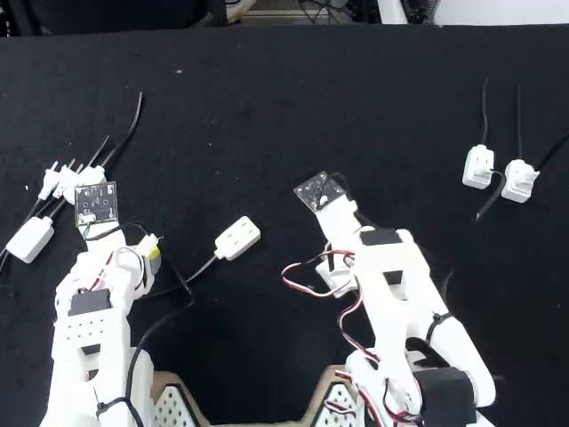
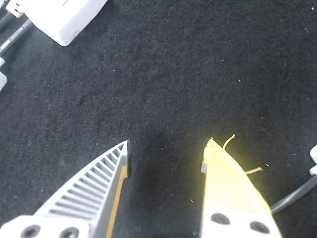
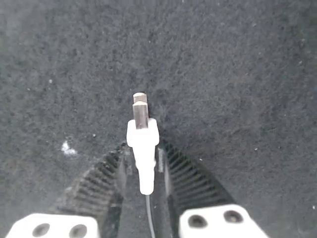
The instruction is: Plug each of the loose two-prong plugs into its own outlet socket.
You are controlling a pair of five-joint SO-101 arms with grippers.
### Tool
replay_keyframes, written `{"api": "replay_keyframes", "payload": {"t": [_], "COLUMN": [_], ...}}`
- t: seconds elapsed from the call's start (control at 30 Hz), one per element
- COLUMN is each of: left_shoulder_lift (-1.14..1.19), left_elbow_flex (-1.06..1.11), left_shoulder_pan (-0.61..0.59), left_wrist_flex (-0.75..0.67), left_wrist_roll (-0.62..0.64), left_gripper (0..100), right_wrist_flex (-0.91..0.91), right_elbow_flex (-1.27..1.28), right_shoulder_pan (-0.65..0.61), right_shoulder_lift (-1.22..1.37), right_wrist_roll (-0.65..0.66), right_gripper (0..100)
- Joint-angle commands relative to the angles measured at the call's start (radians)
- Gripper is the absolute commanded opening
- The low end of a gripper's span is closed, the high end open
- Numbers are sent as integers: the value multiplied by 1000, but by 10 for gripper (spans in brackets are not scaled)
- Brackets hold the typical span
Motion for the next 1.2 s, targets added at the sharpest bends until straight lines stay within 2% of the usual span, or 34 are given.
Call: {"api": "replay_keyframes", "payload": {"t": [0.0, 0.33, 0.43, 0.63, 0.8, 0.93, 1.0, 1.17], "left_shoulder_lift": [-15, -15, -15, -15, -15, -15, -15, -15], "left_elbow_flex": [-7, -7, -7, -5, -5, -5, -5, -4], "left_shoulder_pan": [-12, -12, -12, -12, -7, -7, -7, -5], "left_wrist_flex": [2, 3, 3, 3, 3, 3, 3, 3], "left_wrist_roll": [8, 8, 8, 8, 8, 8, 8, 8], "left_gripper": [242, 242, 242, 242, 242, 242, 242, 242], "right_wrist_flex": [2, 106, 127, 144, 292, 316, 284, 8], "right_elbow_flex": [-4, -205, -237, -220, -255, -249, -242, -139], "right_shoulder_pan": [-18, -11, -11, -12, -38, -158, -238, -390], "right_shoulder_lift": [5, 291, 334, 275, 81, -107, -186, -278], "right_wrist_roll": [-11, -11, -11, -20, -25, -28, -69, -204], "right_gripper": [57, 56, 8, 11, 11, 11, 11, 11]}}
